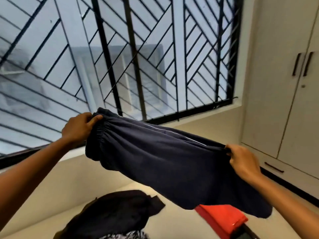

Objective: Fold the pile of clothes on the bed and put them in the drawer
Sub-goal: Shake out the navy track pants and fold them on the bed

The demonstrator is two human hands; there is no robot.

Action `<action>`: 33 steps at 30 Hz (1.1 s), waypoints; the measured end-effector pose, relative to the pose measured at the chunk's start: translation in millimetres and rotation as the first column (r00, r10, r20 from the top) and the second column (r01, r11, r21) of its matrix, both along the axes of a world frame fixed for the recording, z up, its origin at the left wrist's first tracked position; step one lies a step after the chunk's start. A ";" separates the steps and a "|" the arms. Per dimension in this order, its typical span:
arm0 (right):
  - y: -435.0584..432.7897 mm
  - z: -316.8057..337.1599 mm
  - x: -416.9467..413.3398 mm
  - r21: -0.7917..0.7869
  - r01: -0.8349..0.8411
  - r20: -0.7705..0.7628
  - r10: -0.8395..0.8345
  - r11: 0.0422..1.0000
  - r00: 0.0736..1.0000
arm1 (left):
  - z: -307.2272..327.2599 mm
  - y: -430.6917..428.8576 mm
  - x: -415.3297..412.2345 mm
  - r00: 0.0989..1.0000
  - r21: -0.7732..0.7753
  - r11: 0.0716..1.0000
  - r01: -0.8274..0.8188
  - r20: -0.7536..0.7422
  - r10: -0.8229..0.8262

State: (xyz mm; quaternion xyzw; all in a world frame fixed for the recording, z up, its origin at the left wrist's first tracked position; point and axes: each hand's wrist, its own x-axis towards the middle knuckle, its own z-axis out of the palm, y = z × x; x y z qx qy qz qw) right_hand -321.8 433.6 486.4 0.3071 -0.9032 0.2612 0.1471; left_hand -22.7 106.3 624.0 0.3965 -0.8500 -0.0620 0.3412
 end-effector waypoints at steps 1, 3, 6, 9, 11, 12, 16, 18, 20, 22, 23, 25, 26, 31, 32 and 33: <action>-11.9 -9.2 7.4 -0.027 -0.030 0.040 0.031 0.999 0.999 | -14.7 -2.3 11.9 0.999 0.026 0.999 -0.042 -0.001 0.042; -35.1 -33.7 24.6 -0.083 -0.085 0.095 0.093 0.993 0.991 | -44.4 -4.5 38.5 0.996 0.121 0.990 -0.073 -0.044 0.079; -67.0 -79.6 44.3 -0.130 -0.161 0.126 0.177 0.978 0.976 | -88.4 -9.5 74.1 0.988 0.257 0.965 -0.050 -0.130 0.086; -98.8 -134.5 56.7 -0.142 -0.205 0.182 0.229 0.968 0.956 | -149.0 -15.4 105.2 0.957 0.400 0.915 -0.048 -0.244 0.156; -117.1 -163.9 61.5 -0.165 -0.195 0.226 0.229 0.967 0.947 | -189.6 -21.0 121.0 0.911 0.539 0.842 0.023 -0.357 0.204; -125.2 -176.8 64.7 -0.178 -0.210 0.218 0.247 0.961 0.944 | -208.7 -22.4 127.0 0.885 0.605 0.795 0.044 -0.393 0.250; -163.8 -233.9 73.9 -0.262 -0.308 0.054 0.333 0.915 0.942 | -298.7 -35.8 148.8 0.787 0.691 0.715 0.112 -0.501 0.361; -177.1 -268.9 79.7 -0.293 -0.335 -0.024 0.343 0.895 0.939 | -350.1 -43.5 154.5 0.729 0.682 0.727 0.077 -0.536 0.425; -185.8 -303.3 86.0 -0.328 -0.391 -0.169 0.354 0.860 0.920 | -396.6 -53.9 159.5 0.703 0.660 0.749 0.046 -0.555 0.445; -184.8 -345.5 91.5 -0.303 -0.484 -0.345 0.379 0.821 0.859 | -440.1 -52.7 168.2 0.686 0.644 0.763 0.059 -0.582 0.438; -181.7 -380.4 92.8 -0.243 -0.533 -0.409 0.413 0.810 0.814 | -473.7 -47.2 176.6 0.689 0.628 0.777 0.048 -0.583 0.429; -167.0 -448.7 91.8 -0.104 -0.596 -0.383 0.521 0.796 0.763 | -534.7 -26.8 195.0 0.732 0.618 0.786 -0.020 -0.527 0.433; -157.6 -484.9 92.6 -0.052 -0.626 -0.326 0.579 0.778 0.747 | -567.2 -14.7 205.7 0.752 0.636 0.769 -0.060 -0.478 0.454; -118.9 -611.5 129.5 0.127 -0.731 -0.284 0.730 0.671 0.621 | -704.8 43.9 245.8 0.765 0.777 0.603 -0.180 -0.274 0.582; -111.0 -624.5 136.0 0.132 -0.718 -0.298 0.719 0.683 0.629 | -719.7 50.2 251.2 0.759 0.790 0.584 -0.187 -0.262 0.596; -103.9 -636.7 138.2 0.134 -0.699 -0.316 0.699 0.702 0.642 | -729.2 54.5 254.1 0.753 0.799 0.576 -0.172 -0.270 0.600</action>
